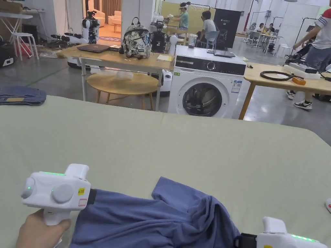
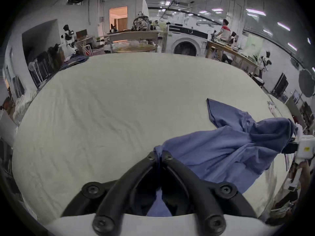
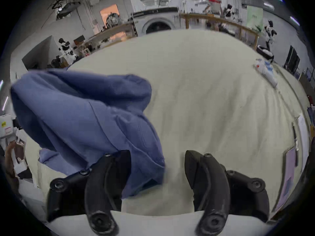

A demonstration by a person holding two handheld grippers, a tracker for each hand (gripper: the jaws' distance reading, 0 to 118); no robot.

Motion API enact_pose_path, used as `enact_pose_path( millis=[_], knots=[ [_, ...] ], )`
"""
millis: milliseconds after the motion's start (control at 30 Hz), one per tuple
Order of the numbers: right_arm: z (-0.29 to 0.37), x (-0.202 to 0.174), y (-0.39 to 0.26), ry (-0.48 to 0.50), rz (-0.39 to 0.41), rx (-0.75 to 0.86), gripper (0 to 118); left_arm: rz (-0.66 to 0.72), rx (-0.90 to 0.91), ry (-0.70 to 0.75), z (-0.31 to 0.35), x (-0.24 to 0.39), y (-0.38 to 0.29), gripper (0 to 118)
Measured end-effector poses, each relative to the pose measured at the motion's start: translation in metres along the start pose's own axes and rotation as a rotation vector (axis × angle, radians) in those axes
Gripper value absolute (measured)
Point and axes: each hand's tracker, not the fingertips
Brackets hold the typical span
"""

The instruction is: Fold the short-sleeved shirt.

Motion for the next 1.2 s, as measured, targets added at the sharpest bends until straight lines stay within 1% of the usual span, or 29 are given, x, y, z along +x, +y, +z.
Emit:
enact_pose_path(
  millis=[67, 167, 200, 233, 267, 300, 367, 433, 533, 633, 767, 867, 967, 1033, 1200],
  knots=[
    [-0.013, 0.000, -0.007, 0.023, -0.015, -0.051, 13, 0.002, -0.003, 0.004, 0.003, -0.003, -0.006, 0],
    [-0.024, -0.010, -0.016, 0.055, -0.001, -0.067, 9, 0.008, -0.016, 0.002, 0.000, -0.006, -0.014, 0],
    [-0.028, -0.015, -0.018, 0.067, 0.010, -0.065, 9, 0.009, -0.023, 0.002, -0.001, -0.006, -0.017, 0],
    [-0.030, -0.019, -0.021, 0.056, 0.020, -0.057, 8, 0.010, -0.029, 0.003, -0.002, -0.005, -0.019, 0],
    [-0.032, -0.022, -0.023, 0.027, 0.053, -0.035, 8, 0.010, -0.034, 0.003, -0.003, -0.005, -0.021, 0],
    [-0.033, -0.024, -0.024, 0.025, 0.065, -0.027, 7, 0.012, -0.038, 0.001, -0.004, -0.005, -0.023, 0],
    [-0.030, -0.023, -0.024, 0.027, 0.064, -0.020, 6, 0.022, -0.043, -0.002, -0.006, -0.006, -0.025, 0],
    [-0.026, -0.019, -0.025, 0.023, 0.075, 0.021, 5, 0.031, -0.037, -0.004, -0.005, -0.007, -0.026, 0],
    [-0.013, -0.018, -0.023, -0.054, 0.105, 0.098, 5, 0.034, -0.032, -0.005, -0.003, -0.006, -0.024, 0],
    [0.006, -0.014, -0.013, -0.058, 0.100, 0.172, 5, 0.036, -0.016, -0.005, 0.005, -0.006, -0.019, 0],
    [0.041, -0.016, 0.005, -0.137, 0.151, 0.315, 5, 0.041, 0.039, 0.002, 0.020, -0.009, -0.006, 0],
    [0.066, -0.013, 0.026, -0.169, 0.140, 0.399, 5, 0.043, 0.090, 0.010, 0.036, -0.014, 0.010, 0],
    [0.085, -0.008, 0.048, -0.193, 0.140, 0.450, 5, 0.047, 0.141, 0.027, 0.054, -0.022, 0.031, 0],
    [0.095, -0.007, 0.062, -0.203, 0.144, 0.465, 5, 0.051, 0.172, 0.042, 0.071, -0.025, 0.045, 0],
    [0.123, -0.006, 0.101, -0.220, 0.128, 0.555, 5, 0.057, 0.252, 0.096, 0.109, -0.044, 0.089, 0]
  ],
)
